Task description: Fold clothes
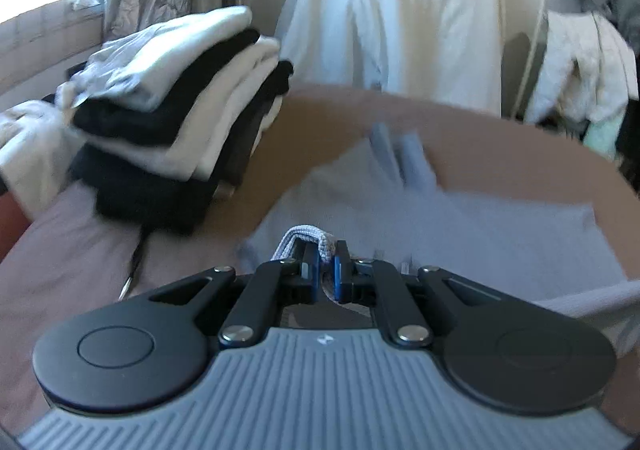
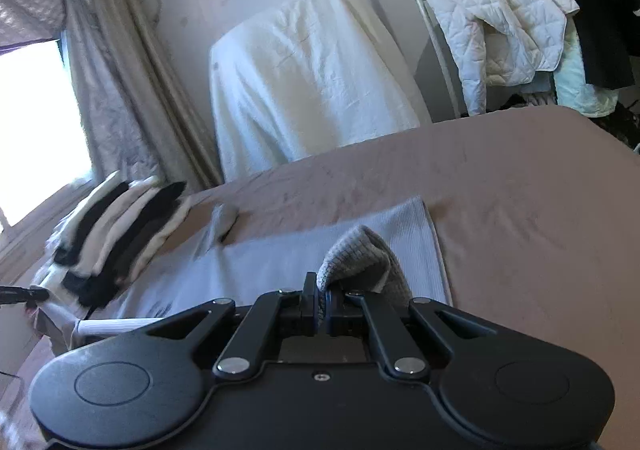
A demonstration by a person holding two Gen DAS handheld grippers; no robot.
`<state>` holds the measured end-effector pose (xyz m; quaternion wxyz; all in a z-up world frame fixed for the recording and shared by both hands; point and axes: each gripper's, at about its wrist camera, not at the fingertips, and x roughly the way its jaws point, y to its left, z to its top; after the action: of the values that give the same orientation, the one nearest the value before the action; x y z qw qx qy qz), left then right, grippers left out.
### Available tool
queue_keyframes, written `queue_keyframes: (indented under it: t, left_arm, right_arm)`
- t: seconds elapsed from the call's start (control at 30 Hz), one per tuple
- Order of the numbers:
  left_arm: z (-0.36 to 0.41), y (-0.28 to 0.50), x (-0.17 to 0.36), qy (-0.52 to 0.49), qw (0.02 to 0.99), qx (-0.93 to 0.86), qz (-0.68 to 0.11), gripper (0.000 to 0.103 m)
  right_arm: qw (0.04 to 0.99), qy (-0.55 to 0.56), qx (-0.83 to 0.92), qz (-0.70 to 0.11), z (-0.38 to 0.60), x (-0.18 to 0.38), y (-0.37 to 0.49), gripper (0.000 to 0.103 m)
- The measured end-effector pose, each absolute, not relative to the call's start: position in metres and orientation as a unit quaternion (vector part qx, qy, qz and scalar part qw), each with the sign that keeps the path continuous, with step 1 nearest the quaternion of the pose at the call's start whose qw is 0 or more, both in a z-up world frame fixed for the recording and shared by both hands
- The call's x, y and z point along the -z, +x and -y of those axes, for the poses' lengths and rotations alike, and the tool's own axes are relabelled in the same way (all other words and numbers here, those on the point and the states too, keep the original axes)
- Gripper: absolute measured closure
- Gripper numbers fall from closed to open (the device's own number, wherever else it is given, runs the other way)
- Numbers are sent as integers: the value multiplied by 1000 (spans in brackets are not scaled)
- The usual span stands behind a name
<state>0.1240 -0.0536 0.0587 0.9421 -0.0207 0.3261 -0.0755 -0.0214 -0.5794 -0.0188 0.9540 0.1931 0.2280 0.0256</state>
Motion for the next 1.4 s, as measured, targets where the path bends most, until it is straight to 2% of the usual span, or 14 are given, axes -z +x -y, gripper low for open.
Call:
queue_keyframes:
  t: [0.13,0.3,0.53,0.63,0.67,0.7,0.73,0.8,0.87,1.0,1.1,1.2,1.3,1.4]
  left_arm:
    - [80,192,-56,23,944,78,-320,97]
    - [96,251,-51,4,944,99,-313,97]
    - [110,344,15,12,941,98,-323,95]
    - [105,376,44,-18,925,92,-369,89]
    - [100,376,46,-28,926,98,-362,89]
    - [96,374,47,-39,928,106,-355,82]
    - [89,368,45,-50,931,120,-341,69]
    - [79,357,39,-51,934,127,-331,56]
    - [71,352,32,-33,930,124,-346,56]
    - [57,339,32,-13,916,119,-384,56]
    - [46,328,44,-20,906,106,-409,55]
    - [32,316,59,-36,895,84,-436,55]
    - [20,308,70,-50,891,89,-443,55]
    - [13,305,72,-54,890,103,-441,55]
  right_arm:
    - [942,219,18,-254,590,29,41,99]
    - [920,259,61,-286,613,36,85,99]
    - [923,157,92,-338,601,41,175,99]
    - [899,144,135,-390,600,69,213,86]
    - [892,128,169,-399,597,78,220,75]
    - [890,113,196,-397,592,82,222,72]
    - [891,102,208,-390,586,82,223,72]
    - [904,78,203,-368,567,73,220,72]
    - [924,43,162,-345,540,57,218,71]
    - [953,-40,55,-294,475,16,212,49]
    - [950,-97,-67,-290,411,2,201,45]
    - [927,-164,-179,-285,345,3,187,44]
    - [902,-242,-242,-263,287,25,169,45]
    - [867,-295,-286,-282,246,52,162,48]
